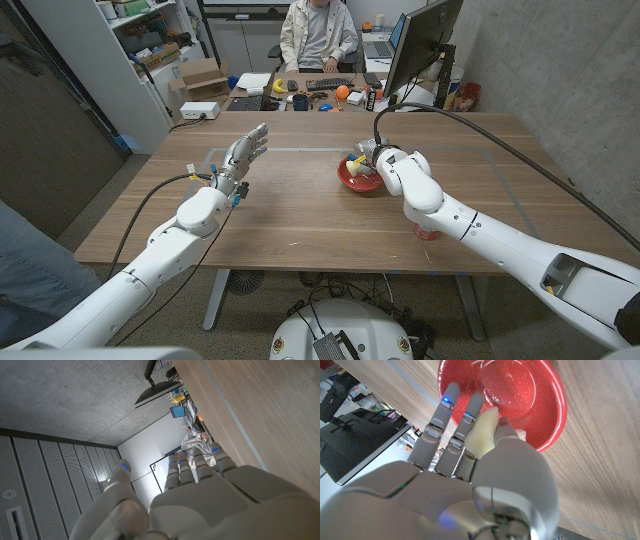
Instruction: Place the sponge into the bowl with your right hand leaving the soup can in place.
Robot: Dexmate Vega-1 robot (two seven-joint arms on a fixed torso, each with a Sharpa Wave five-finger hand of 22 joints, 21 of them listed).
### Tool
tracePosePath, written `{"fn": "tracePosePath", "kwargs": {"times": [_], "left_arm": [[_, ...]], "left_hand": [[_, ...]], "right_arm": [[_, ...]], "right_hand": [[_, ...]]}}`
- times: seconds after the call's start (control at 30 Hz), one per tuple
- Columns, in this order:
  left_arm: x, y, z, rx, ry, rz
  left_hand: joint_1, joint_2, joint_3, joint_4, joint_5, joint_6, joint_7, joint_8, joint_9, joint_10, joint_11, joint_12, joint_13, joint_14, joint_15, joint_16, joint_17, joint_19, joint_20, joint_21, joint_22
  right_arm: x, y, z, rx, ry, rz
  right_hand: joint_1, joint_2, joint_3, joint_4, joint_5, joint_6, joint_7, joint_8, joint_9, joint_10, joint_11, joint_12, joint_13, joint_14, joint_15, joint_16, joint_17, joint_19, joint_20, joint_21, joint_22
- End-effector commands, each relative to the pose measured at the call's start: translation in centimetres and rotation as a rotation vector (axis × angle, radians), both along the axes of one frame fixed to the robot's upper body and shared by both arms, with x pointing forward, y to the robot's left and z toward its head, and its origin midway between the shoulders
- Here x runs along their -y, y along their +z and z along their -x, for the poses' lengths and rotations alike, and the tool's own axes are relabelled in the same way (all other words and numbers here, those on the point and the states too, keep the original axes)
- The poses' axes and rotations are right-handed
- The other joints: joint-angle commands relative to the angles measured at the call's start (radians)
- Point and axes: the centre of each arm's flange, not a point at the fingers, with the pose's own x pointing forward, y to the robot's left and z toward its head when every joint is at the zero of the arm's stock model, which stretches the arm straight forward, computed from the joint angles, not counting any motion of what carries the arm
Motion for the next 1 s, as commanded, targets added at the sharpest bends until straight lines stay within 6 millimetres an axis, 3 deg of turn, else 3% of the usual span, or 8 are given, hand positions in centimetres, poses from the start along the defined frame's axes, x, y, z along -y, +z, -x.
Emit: {"fn": "tracePosePath", "kwargs": {"times": [0.03,0.7,1.0], "left_arm": [[0.2,0.1,0.3,-0.001,-0.006,-0.009],[-0.2,-0.3,0.5,-0.011,0.014,-0.008],[-0.1,-0.3,0.4,-0.013,0.012,-0.008]], "left_hand": [[0.014,0.004,0.000,-0.005,-0.002,0.002,-0.002,0.002,0.005,0.001,0.000,0.003,0.002,0.002,0.000,0.004,0.003,-0.004,0.012,-0.002,0.002],[0.019,0.002,0.000,-0.005,-0.003,0.002,-0.002,0.001,0.005,0.003,0.001,0.004,0.002,0.001,-0.002,0.004,0.003,-0.005,0.010,-0.001,0.002],[0.021,0.001,-0.001,-0.005,-0.003,0.003,-0.002,0.001,0.005,0.001,-0.001,0.004,0.002,0.001,-0.002,0.005,0.003,-0.005,0.011,-0.001,0.002]], "right_arm": [[-1.0,-0.9,-1.1,-0.020,0.011,0.021],[0.0,-1.9,-3.5,-0.065,-0.010,0.019],[0.6,-1.7,-3.5,-0.064,-0.005,0.007]], "right_hand": [[0.009,0.013,0.008,0.001,0.006,0.075,-0.075,0.005,0.004,0.021,-0.012,-0.002,0.004,0.003,-0.023,-0.005,0.004,-0.003,-0.003,-0.002,0.002],[0.006,0.013,0.008,0.003,0.006,0.075,-0.074,0.004,0.004,0.023,-0.014,-0.006,0.008,0.005,-0.023,-0.012,0.011,-0.010,-0.003,-0.004,0.002],[0.007,0.013,0.010,0.002,0.005,0.072,-0.081,0.001,0.004,0.017,-0.015,-0.012,0.006,0.008,-0.025,-0.015,0.016,-0.006,-0.001,-0.002,0.002]]}}
